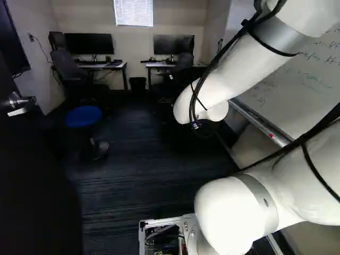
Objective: Open the door and move inside
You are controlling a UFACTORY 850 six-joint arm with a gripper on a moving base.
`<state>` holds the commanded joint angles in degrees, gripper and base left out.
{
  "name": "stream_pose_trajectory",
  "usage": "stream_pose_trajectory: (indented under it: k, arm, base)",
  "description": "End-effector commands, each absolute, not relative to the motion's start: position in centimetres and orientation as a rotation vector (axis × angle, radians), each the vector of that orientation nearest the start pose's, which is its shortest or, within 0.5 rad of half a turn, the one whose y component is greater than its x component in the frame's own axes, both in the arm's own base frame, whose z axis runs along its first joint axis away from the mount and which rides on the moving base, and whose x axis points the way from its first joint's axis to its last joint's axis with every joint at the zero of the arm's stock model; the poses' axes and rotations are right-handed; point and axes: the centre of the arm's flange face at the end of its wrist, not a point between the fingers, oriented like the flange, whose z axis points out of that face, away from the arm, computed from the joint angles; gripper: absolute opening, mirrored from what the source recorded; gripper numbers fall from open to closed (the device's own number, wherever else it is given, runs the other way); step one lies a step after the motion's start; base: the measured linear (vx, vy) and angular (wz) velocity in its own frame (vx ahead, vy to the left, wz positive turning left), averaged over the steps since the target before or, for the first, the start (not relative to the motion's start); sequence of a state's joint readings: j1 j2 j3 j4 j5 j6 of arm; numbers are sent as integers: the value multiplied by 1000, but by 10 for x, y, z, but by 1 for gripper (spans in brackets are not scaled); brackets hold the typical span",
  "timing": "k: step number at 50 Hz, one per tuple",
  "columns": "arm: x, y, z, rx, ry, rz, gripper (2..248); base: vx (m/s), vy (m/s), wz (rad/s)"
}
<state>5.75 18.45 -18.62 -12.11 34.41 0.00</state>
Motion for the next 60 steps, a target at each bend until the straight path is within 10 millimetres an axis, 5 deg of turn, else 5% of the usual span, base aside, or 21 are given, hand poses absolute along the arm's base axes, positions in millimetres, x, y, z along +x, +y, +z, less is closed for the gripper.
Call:
stream_pose_trajectory:
  k: [60]
  arm:
    - [335, 44, 455, -2474, -451, -1792, 247]
  base:
    - [218, 1, -20]
